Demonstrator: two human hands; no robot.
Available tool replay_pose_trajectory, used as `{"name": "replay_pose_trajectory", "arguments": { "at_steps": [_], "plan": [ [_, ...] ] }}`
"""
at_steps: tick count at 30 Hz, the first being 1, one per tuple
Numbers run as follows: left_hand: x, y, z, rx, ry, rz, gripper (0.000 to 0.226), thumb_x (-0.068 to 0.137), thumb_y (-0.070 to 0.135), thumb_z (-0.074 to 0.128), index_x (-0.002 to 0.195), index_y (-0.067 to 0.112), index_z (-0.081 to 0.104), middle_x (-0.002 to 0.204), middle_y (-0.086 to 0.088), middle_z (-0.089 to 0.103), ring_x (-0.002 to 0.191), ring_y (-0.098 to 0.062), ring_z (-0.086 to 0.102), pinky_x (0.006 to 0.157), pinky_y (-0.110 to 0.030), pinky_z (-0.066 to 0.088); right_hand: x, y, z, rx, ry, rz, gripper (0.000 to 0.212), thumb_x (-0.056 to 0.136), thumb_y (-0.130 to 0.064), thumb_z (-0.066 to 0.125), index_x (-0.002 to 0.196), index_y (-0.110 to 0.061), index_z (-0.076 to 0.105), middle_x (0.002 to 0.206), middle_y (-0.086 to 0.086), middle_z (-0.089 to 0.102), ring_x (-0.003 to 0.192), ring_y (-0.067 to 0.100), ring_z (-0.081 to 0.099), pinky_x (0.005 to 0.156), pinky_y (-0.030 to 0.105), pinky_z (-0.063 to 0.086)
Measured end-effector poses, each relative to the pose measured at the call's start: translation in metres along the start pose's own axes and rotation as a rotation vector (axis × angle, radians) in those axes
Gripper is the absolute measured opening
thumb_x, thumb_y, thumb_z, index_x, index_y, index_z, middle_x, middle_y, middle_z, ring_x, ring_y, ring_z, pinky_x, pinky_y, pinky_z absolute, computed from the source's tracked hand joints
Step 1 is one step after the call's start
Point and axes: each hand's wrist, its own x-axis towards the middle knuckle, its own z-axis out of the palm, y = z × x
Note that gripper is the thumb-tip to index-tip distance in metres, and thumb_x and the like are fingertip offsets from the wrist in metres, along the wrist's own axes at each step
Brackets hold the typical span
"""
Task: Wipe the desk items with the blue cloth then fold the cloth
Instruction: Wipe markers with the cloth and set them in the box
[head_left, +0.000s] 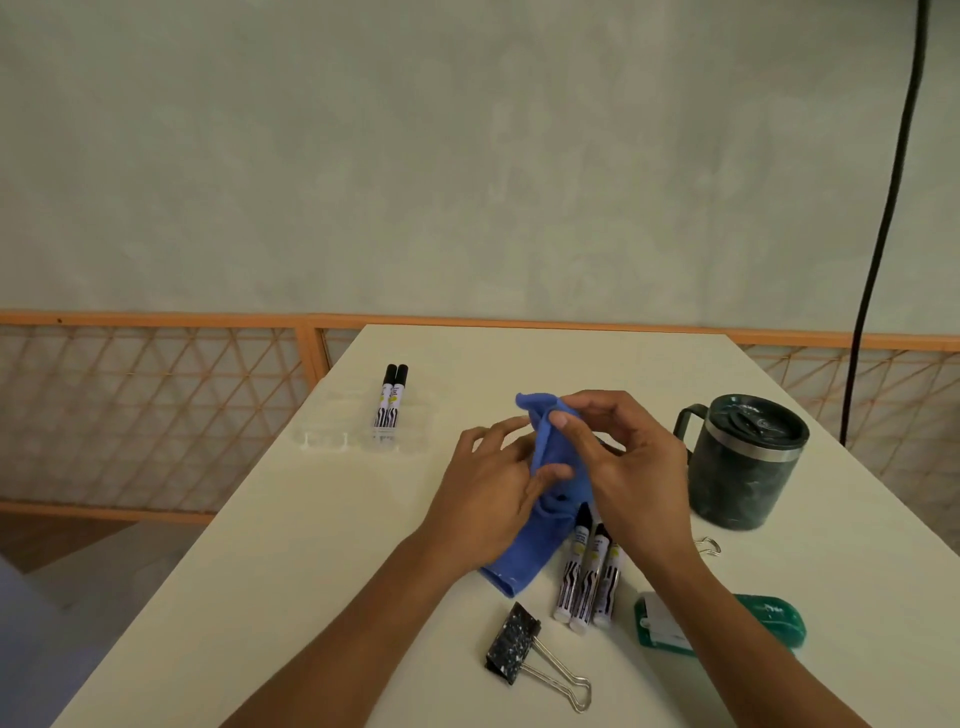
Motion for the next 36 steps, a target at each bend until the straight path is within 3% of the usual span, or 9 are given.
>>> {"name": "replay_pose_trajectory", "arguments": {
  "at_steps": [3,6,8,13,20,24,29,33,36],
  "plan": [
    [0.002,-0.009,-0.002,0.036,0.055,-0.052,0.067,0.109,0.069,0.016,0.115,0.045,0.079,0.131,0.014,0.075,0.143,-0.019,0.055,0.112,-0.041,0.034,0.001,0.005,-0.002,-0.055,0.049,0.009,0.013,0.095,-0.022,0.081,0.105,-0.028,0.077,0.099,-0.019,0.078,0.101,0.008,0.075,0.091,0.032,0.061],
    [0.002,-0.013,-0.008,0.036,0.006,-0.163,0.095,0.089,0.095,0.01,0.125,0.041,0.079,0.143,0.02,0.067,0.144,-0.01,0.052,0.114,-0.038,0.031,0.002,0.006,-0.002,-0.068,0.09,0.02,0.011,0.095,-0.023,0.081,0.105,-0.028,0.077,0.098,-0.019,0.078,0.101,0.008,0.075,0.089,0.039,0.063],
    [-0.002,-0.018,-0.013,-0.001,0.027,-0.228,0.09,0.081,0.102,0.024,0.119,0.043,0.081,0.141,0.023,0.068,0.134,-0.006,0.057,0.111,-0.037,0.037,0.006,0.007,-0.006,-0.061,0.126,0.023,0.011,0.096,-0.024,0.08,0.105,-0.028,0.077,0.1,-0.018,0.078,0.101,0.008,0.075,0.087,0.043,0.063],
    [-0.019,-0.035,-0.035,-0.151,0.055,-0.345,0.06,0.085,0.096,0.046,0.097,0.048,0.08,0.094,0.026,0.074,0.095,0.002,0.062,0.08,-0.028,0.05,0.011,0.008,-0.014,-0.08,0.109,-0.005,0.012,0.096,-0.024,0.079,0.108,-0.025,0.077,0.105,-0.016,0.077,0.105,0.009,0.074,0.089,0.033,0.063],
    [-0.038,-0.05,-0.06,-0.337,0.009,-0.297,0.04,0.084,0.081,0.068,0.086,0.043,0.081,0.086,0.022,0.073,0.09,-0.003,0.065,0.075,-0.027,0.052,0.013,0.012,-0.02,-0.38,0.024,-0.256,0.014,0.099,-0.026,0.077,0.113,-0.023,0.078,0.122,-0.016,0.074,0.116,0.006,0.069,0.083,0.022,0.058],
    [-0.039,-0.038,-0.069,-0.558,-0.164,-0.274,0.04,0.078,0.071,0.084,0.072,0.032,0.078,0.075,0.011,0.073,0.069,-0.014,0.063,0.067,-0.031,0.051,0.015,0.013,-0.023,-0.417,0.014,-0.264,0.015,0.1,-0.026,0.075,0.115,-0.024,0.076,0.111,-0.016,0.076,0.103,0.003,0.072,0.083,0.02,0.057],
    [-0.042,-0.025,-0.075,-0.528,-0.418,-0.249,0.058,0.067,0.077,0.088,0.065,0.022,0.071,0.063,0.003,0.066,0.061,-0.019,0.055,0.064,-0.037,0.049,0.015,0.016,-0.028,-0.616,0.028,-0.391,0.013,0.102,-0.027,0.073,0.114,-0.022,0.077,0.107,-0.01,0.077,0.09,0.014,0.073,0.073,0.036,0.059],
    [-0.043,-0.006,-0.084,-0.414,-0.571,-0.183,0.067,0.068,0.079,0.085,0.061,0.016,0.065,0.052,0.007,0.05,0.053,-0.011,0.044,0.057,-0.021,0.034,0.015,0.014,-0.029,-0.633,-0.011,-0.395,0.015,0.103,-0.029,0.07,0.115,-0.022,0.076,0.108,-0.009,0.077,0.088,0.016,0.075,0.069,0.039,0.06],
    [-0.042,0.009,-0.089,-0.313,-0.663,-0.129,0.068,0.066,0.086,0.081,0.068,0.019,0.067,0.054,0.01,0.052,0.055,-0.009,0.047,0.059,-0.02,0.037,0.013,0.017,-0.029,-0.596,-0.045,-0.349,0.017,0.104,-0.032,0.069,0.117,-0.023,0.074,0.109,-0.01,0.076,0.082,0.011,0.074,0.065,0.035,0.062]
  ]
}}
